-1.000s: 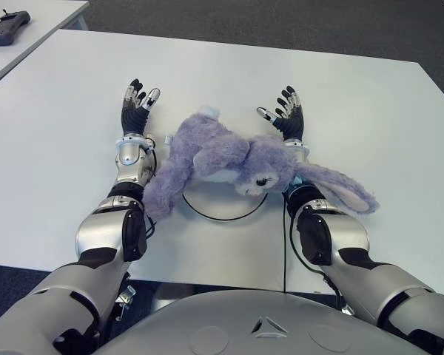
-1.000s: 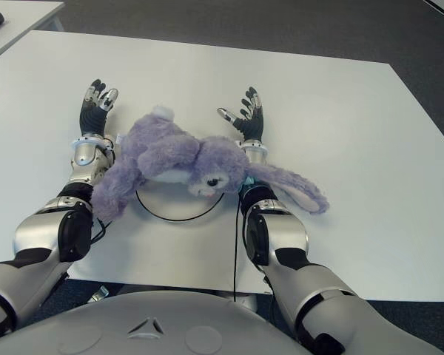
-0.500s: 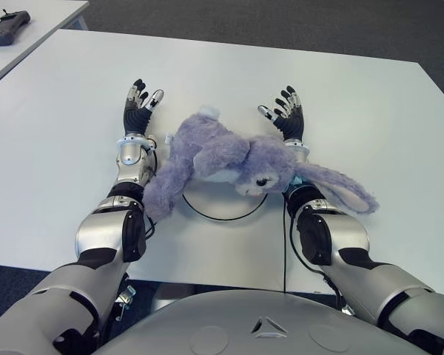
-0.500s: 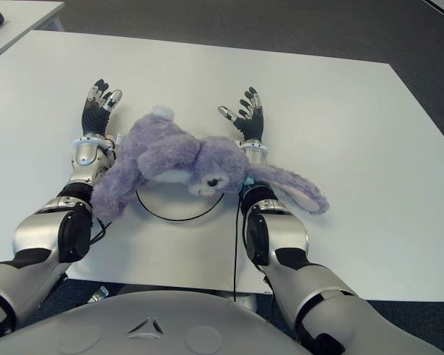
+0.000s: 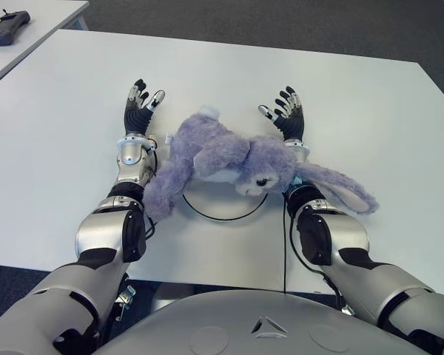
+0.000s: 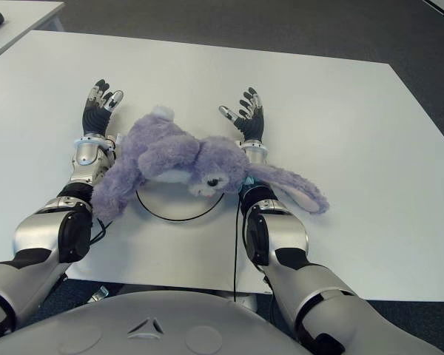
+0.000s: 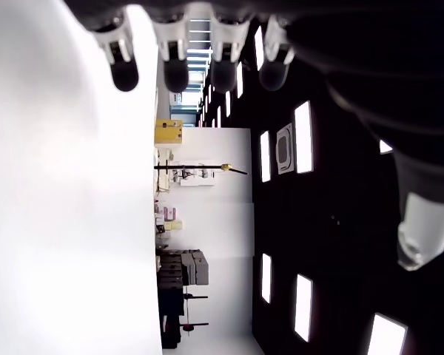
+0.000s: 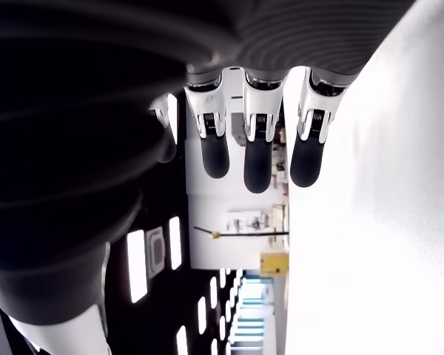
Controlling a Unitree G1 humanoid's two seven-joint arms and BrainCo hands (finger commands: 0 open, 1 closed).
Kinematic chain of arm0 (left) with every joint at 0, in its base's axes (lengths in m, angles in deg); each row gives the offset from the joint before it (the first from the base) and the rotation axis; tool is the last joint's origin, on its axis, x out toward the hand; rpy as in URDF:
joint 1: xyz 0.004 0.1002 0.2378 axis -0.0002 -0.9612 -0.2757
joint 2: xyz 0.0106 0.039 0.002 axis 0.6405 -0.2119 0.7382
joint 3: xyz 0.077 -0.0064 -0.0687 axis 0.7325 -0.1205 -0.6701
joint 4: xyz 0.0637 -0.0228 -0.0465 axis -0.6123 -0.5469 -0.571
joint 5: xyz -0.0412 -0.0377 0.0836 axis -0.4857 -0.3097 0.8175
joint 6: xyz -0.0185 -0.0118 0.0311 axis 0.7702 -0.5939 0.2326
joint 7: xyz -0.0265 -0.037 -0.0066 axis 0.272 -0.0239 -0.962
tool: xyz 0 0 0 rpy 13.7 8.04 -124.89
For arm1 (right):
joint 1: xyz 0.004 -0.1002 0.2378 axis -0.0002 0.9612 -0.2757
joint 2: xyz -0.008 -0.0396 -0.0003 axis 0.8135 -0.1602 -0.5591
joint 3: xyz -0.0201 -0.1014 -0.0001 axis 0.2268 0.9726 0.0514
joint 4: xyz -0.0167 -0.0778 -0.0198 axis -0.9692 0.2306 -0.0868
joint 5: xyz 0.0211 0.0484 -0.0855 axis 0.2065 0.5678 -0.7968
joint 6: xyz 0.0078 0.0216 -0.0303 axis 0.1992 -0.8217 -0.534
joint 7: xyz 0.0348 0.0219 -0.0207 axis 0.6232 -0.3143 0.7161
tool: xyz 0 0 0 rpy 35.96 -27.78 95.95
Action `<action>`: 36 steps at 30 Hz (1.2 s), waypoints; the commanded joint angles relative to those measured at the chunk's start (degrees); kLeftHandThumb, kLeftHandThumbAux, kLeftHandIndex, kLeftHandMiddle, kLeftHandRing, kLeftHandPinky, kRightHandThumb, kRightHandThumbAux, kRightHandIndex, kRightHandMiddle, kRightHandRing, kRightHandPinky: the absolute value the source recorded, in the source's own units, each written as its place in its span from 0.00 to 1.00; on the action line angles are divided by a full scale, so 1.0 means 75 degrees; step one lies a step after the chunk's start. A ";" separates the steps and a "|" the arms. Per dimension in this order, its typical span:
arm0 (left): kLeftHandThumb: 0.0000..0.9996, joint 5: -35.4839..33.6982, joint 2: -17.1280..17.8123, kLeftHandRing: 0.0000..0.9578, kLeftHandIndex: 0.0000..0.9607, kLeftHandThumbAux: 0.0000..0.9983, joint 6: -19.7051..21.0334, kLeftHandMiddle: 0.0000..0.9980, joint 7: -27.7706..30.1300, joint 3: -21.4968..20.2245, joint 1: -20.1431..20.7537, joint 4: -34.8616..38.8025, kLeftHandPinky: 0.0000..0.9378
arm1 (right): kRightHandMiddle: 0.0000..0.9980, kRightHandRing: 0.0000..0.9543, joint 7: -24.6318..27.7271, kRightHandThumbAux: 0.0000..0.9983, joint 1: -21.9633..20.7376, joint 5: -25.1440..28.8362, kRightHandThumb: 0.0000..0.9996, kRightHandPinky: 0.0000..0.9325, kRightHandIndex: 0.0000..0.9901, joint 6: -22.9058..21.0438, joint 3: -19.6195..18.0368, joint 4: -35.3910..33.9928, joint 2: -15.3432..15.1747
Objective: Put the doll into the plate.
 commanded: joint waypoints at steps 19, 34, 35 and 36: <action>0.00 0.0085 -0.0521 0.00 0.00 0.59 0.0848 0.01 -0.0117 0.0108 -0.1640 -0.1086 0.00 | 0.13 0.16 -0.0118 0.83 0.1600 0.0067 0.02 0.21 0.08 -0.0480 -0.0056 0.0923 0.0443; 0.00 0.0110 -0.0503 0.00 0.00 0.62 0.0899 0.01 -0.0110 0.0134 -0.1632 -0.1092 0.00 | 0.14 0.18 -0.0109 0.86 0.1609 0.0069 0.03 0.23 0.09 -0.0448 -0.0059 0.0921 0.0451; 0.00 0.0108 -0.0507 0.00 0.00 0.62 0.0863 0.01 -0.0108 0.0130 -0.1639 -0.1090 0.00 | 0.14 0.18 -0.0116 0.86 0.1610 0.0060 0.04 0.23 0.09 -0.0443 -0.0051 0.0920 0.0451; 0.00 0.0101 -0.0512 0.00 0.00 0.63 0.0836 0.01 -0.0102 0.0124 -0.1644 -0.1088 0.00 | 0.14 0.17 -0.0125 0.86 0.1612 0.0050 0.03 0.22 0.09 -0.0439 -0.0042 0.0920 0.0449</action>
